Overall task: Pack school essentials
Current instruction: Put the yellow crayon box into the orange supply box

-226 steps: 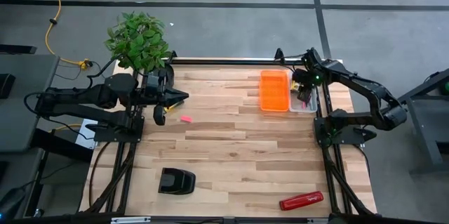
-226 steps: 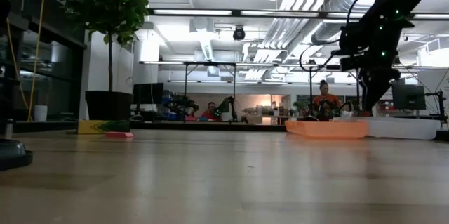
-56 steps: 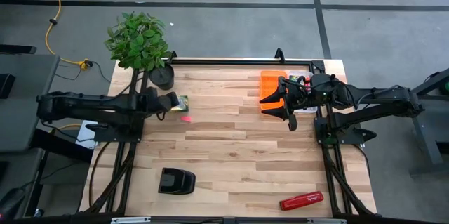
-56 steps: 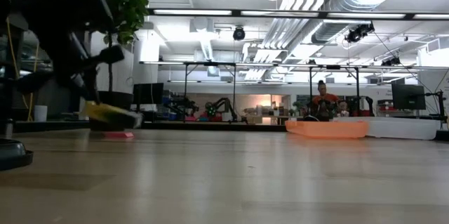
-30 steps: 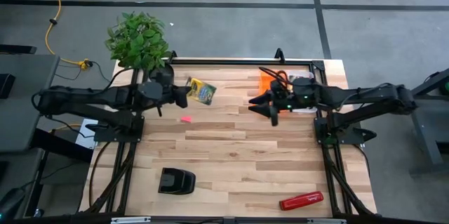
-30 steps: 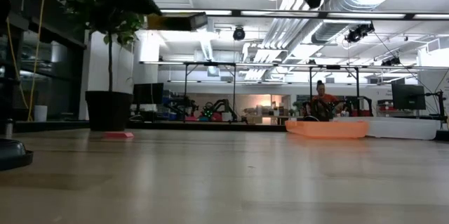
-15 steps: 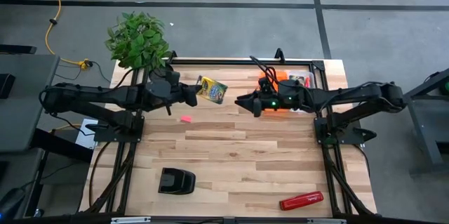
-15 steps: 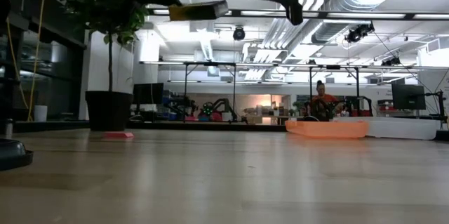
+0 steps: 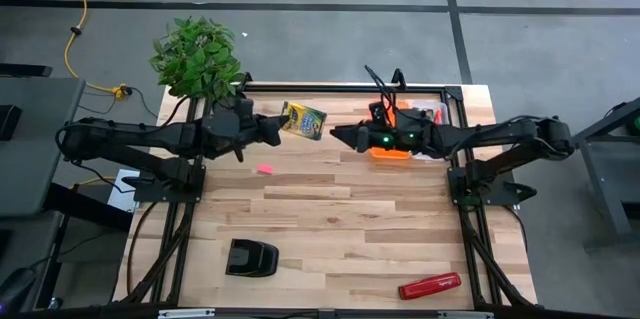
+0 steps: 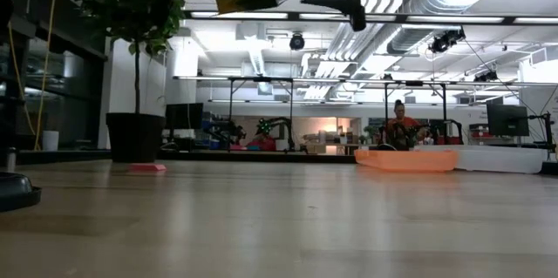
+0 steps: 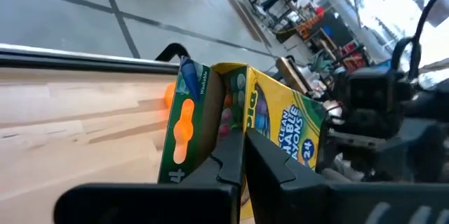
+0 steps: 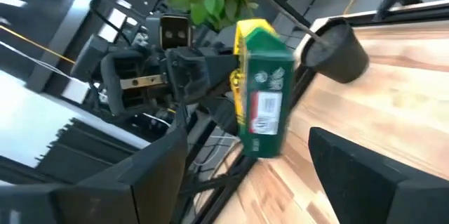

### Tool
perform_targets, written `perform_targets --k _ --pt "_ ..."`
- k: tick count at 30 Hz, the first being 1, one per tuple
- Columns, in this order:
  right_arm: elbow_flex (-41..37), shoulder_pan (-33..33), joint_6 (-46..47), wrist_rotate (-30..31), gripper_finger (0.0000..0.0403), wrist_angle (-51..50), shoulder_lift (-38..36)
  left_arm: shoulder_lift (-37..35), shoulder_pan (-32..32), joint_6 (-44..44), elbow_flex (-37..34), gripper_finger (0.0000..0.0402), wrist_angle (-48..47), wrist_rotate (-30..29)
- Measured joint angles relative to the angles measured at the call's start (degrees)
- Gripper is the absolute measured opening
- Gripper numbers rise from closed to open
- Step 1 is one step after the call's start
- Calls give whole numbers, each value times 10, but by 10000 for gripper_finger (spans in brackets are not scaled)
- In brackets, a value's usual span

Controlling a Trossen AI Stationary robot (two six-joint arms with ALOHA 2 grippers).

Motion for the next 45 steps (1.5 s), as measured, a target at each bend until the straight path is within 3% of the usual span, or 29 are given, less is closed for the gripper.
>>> perform_targets --k 11,22,36,45 --pt "63 -5 -1 19 291 6 85 23 -1 -2 0 0 36 0" --pt "84 -6 -14 11 284 -1 100 35 -1 0 0 0 51 5" --pt "84 -13 -1 35 123 -8 100 35 0 0 0 0 53 5" --pt "84 -13 -15 35 80 -9 100 35 6 13 0 2 52 13"
